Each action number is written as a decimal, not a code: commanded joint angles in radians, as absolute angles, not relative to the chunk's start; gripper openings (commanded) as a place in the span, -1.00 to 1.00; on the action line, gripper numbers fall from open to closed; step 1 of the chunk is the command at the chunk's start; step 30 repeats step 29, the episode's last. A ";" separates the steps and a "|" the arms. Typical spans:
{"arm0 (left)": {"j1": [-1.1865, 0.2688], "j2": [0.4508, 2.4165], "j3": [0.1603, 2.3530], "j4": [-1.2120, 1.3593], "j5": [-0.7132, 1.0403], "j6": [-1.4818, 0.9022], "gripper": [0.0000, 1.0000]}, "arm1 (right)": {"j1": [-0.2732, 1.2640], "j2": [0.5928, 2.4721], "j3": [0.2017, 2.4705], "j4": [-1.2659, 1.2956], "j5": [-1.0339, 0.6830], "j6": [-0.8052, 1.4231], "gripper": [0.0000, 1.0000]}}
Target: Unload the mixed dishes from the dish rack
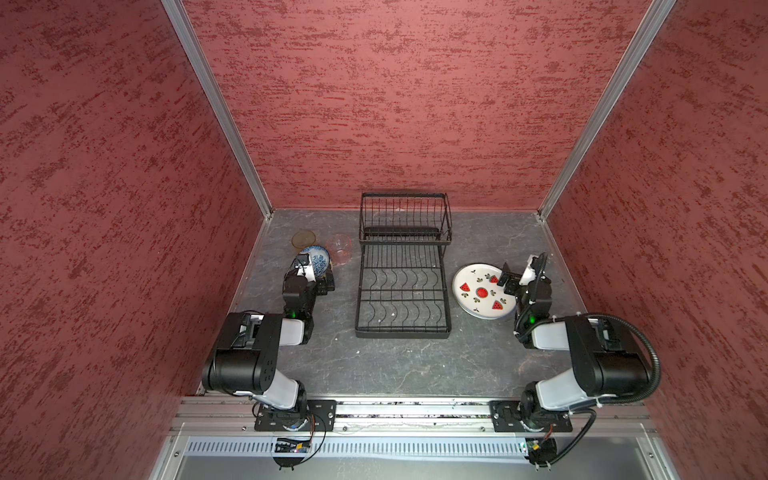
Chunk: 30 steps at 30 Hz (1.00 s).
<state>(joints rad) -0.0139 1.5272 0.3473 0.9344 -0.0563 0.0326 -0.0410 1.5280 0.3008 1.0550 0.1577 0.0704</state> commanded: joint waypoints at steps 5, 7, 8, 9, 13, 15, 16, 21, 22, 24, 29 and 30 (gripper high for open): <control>0.004 1.536 0.368 0.918 -0.058 0.002 0.99 | -0.037 1.544 0.274 1.160 0.137 0.041 0.98; 0.004 1.536 0.368 0.918 -0.058 0.002 0.99 | -0.038 1.544 0.262 1.181 0.174 0.057 0.98; 0.004 1.536 0.368 0.919 -0.058 0.002 0.99 | -0.038 1.542 0.257 1.190 0.188 0.061 0.98; 0.004 1.536 0.368 0.919 -0.058 0.002 0.99 | -0.038 1.543 0.256 1.196 0.193 0.063 0.98; 0.004 1.536 0.368 0.918 -0.058 0.000 0.99 | -0.038 1.544 0.267 1.175 0.205 0.068 0.98; 0.004 1.536 0.368 0.918 -0.058 0.001 0.99 | -0.037 1.544 0.269 1.172 0.203 0.069 0.98; 0.003 1.536 0.368 0.919 -0.058 0.001 0.99 | -0.038 1.543 0.269 1.172 0.203 0.068 0.98; 0.003 1.537 0.368 0.918 -0.058 0.001 0.99 | -0.037 1.544 0.269 1.172 0.203 0.067 0.98; 0.004 1.536 0.368 0.918 -0.058 0.001 0.99 | -0.037 1.545 0.269 1.172 0.203 0.067 0.98; 0.003 1.538 0.368 0.917 -0.058 0.002 0.99 | -0.038 1.544 0.269 1.173 0.203 0.067 0.98; 0.017 1.536 0.376 0.903 -0.029 -0.002 0.99 | -0.037 1.543 0.267 1.172 0.204 0.067 0.98; 0.017 1.536 0.376 0.903 -0.029 -0.002 0.99 | -0.037 1.543 0.267 1.172 0.204 0.067 0.98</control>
